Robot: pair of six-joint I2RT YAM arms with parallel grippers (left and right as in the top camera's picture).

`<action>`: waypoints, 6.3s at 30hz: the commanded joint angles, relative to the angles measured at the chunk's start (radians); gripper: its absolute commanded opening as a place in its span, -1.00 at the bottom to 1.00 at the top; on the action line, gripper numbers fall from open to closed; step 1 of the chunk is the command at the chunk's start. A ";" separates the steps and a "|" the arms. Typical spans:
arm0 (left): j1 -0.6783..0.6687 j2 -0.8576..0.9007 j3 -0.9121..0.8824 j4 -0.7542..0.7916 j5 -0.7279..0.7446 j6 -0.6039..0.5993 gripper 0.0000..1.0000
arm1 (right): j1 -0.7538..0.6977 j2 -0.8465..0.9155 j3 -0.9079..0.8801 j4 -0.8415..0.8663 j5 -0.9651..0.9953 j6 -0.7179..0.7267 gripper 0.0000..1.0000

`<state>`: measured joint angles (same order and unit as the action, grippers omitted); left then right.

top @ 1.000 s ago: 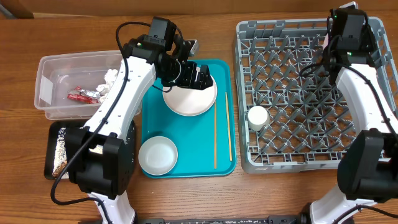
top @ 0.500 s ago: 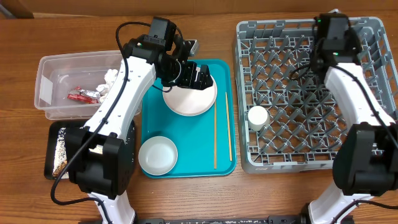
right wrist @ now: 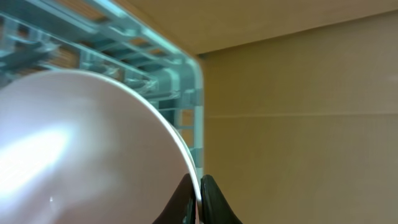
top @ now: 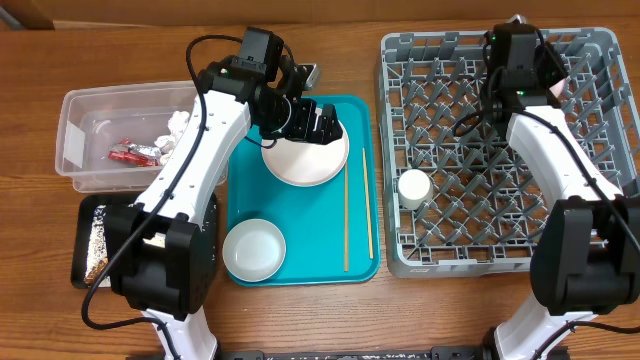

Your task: Sort waste into correct bins and load items into the dishwasher

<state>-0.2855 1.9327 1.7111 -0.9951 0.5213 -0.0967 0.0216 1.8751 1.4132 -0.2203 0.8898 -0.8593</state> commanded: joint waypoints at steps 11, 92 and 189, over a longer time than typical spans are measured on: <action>0.004 -0.017 0.003 0.002 0.018 0.022 1.00 | 0.059 0.001 0.000 -0.055 0.075 -0.124 -0.92; 0.004 -0.017 0.003 0.002 0.018 0.022 1.00 | 0.314 0.102 0.000 0.044 0.164 -0.024 0.32; 0.534 -0.124 0.235 -0.261 0.045 0.007 1.00 | 0.687 -0.201 -0.014 -0.768 -0.824 1.531 -0.56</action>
<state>0.2493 1.8114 1.9270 -1.2537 0.5507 -0.1005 0.6968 1.6501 1.4071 -0.9951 -0.0296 0.5896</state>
